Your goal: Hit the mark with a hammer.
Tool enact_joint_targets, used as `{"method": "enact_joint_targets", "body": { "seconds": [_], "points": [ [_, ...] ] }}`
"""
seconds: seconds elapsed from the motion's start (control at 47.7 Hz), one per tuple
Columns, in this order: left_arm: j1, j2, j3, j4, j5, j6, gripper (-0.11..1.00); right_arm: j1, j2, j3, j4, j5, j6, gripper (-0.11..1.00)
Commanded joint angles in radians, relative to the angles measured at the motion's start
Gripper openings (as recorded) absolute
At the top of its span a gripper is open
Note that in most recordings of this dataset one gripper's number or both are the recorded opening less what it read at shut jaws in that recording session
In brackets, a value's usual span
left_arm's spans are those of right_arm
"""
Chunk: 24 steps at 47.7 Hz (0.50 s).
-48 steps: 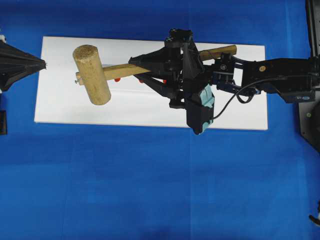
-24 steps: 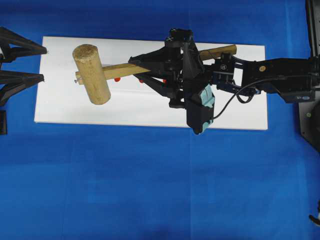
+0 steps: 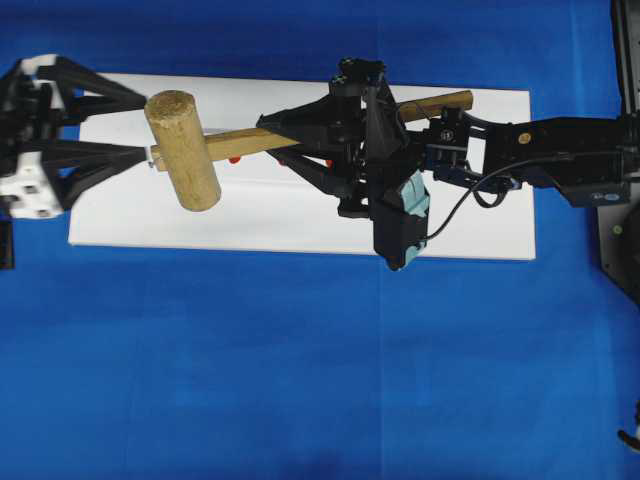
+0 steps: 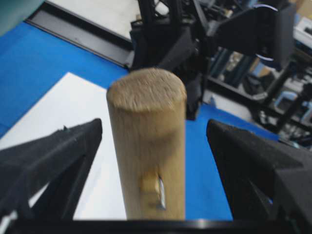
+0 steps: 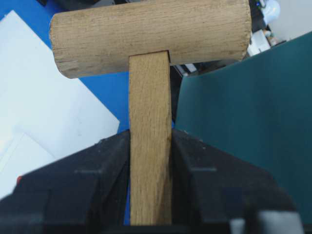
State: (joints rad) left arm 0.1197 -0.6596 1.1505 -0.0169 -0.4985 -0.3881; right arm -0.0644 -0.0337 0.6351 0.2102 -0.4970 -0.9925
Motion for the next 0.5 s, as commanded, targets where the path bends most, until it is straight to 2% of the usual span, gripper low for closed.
{"method": "enact_joint_targets", "body": {
  "seconds": [0.0,0.189,0.356,0.419,0.482],
  "points": [
    [0.006,0.064,-0.057,-0.002,-0.034,0.000,0.92,0.002,-0.035,-0.031,0.002,-0.014,0.003,0.10],
    [0.006,0.179,-0.130,-0.002,-0.044,-0.002,0.92,0.002,-0.035,-0.031,0.002,-0.014,0.003,0.10],
    [0.006,0.196,-0.146,-0.002,-0.037,-0.003,0.90,0.003,-0.037,-0.031,0.002,-0.017,0.003,0.10],
    [0.006,0.190,-0.141,-0.002,-0.035,-0.009,0.87,0.002,-0.037,-0.031,0.002,-0.017,0.003,0.10],
    [0.006,0.184,-0.138,-0.002,-0.034,-0.020,0.77,0.002,-0.035,-0.032,0.002,-0.017,0.003,0.10]
  ]
}}
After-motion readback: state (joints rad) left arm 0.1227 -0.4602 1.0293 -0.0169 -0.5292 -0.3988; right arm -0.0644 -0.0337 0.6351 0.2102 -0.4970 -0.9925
